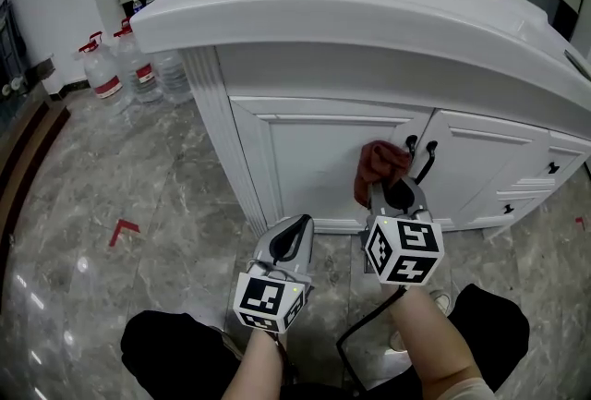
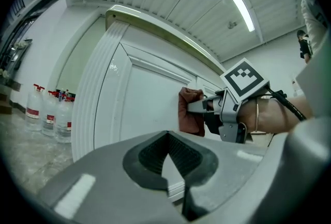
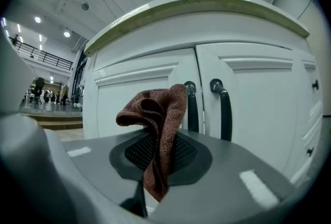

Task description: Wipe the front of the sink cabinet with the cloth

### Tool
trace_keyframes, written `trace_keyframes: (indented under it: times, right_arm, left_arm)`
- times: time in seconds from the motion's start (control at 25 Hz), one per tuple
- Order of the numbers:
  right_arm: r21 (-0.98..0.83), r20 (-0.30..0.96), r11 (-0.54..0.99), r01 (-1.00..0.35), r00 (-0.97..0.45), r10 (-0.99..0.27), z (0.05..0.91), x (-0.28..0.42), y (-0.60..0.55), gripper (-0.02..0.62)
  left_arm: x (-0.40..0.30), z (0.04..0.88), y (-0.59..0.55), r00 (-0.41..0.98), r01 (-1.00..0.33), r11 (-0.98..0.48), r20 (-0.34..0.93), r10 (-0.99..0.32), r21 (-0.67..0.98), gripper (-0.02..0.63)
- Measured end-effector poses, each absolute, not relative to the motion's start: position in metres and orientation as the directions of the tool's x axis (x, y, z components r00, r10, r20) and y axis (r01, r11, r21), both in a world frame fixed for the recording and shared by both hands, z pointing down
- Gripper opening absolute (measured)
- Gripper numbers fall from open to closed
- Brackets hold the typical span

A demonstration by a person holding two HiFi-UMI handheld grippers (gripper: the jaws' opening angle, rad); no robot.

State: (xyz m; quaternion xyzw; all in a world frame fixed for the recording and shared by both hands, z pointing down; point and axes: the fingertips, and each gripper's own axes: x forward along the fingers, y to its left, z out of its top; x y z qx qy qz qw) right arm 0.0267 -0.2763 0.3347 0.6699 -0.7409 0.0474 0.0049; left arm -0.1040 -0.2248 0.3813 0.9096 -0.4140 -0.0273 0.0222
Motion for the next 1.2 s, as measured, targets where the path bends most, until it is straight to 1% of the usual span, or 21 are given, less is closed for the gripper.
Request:
trace_keyframes:
  times: [0.16, 0.24, 0.4, 0.64, 0.84, 1.0, 1.2]
  right_arm:
    - [-0.094, 0.057, 0.054, -0.994, -0.059, -0.997, 0.336, 0.028, -0.274, 0.081]
    - [-0.130, 0.049, 0.065, -0.989, -0.072, -0.996, 0.338, 0.021, -0.274, 0.081]
    - [-0.153, 0.063, 0.169, -0.974, -0.181, -0.982, 0.357, -0.025, -0.280, 0.081]
    - [-0.165, 0.118, 0.313, -0.935, -0.333, -0.935, 0.395, -0.118, -0.292, 0.081]
    - [-0.172, 0.136, 0.385, -0.907, -0.409, -0.902, 0.410, -0.172, -0.302, 0.081]
    - [-0.184, 0.143, 0.397, -0.899, -0.424, -0.894, 0.416, -0.187, -0.313, 0.081]
    - [-0.204, 0.138, 0.408, -0.890, -0.439, -0.888, 0.420, -0.184, -0.315, 0.083]
  left_arm:
    - [-0.116, 0.378, -0.228, 0.635, -0.768, -0.636, -0.042, -0.772, 0.078, 0.001]
    - [-0.126, 0.378, -0.230, 0.618, -0.780, -0.620, -0.046, -0.785, 0.086, 0.000]
    - [-0.149, 0.381, -0.232, 0.589, -0.802, -0.590, -0.038, -0.807, 0.090, 0.000]
    - [-0.198, 0.398, -0.235, 0.521, -0.849, -0.518, -0.003, -0.854, 0.102, 0.001]
    - [-0.242, 0.405, -0.242, 0.447, -0.885, -0.443, -0.005, -0.895, 0.143, 0.000]
    - [-0.256, 0.410, -0.248, 0.434, -0.884, -0.429, -0.013, -0.901, 0.186, 0.001]
    - [-0.256, 0.413, -0.252, 0.438, -0.879, -0.431, -0.011, -0.899, 0.203, 0.002]
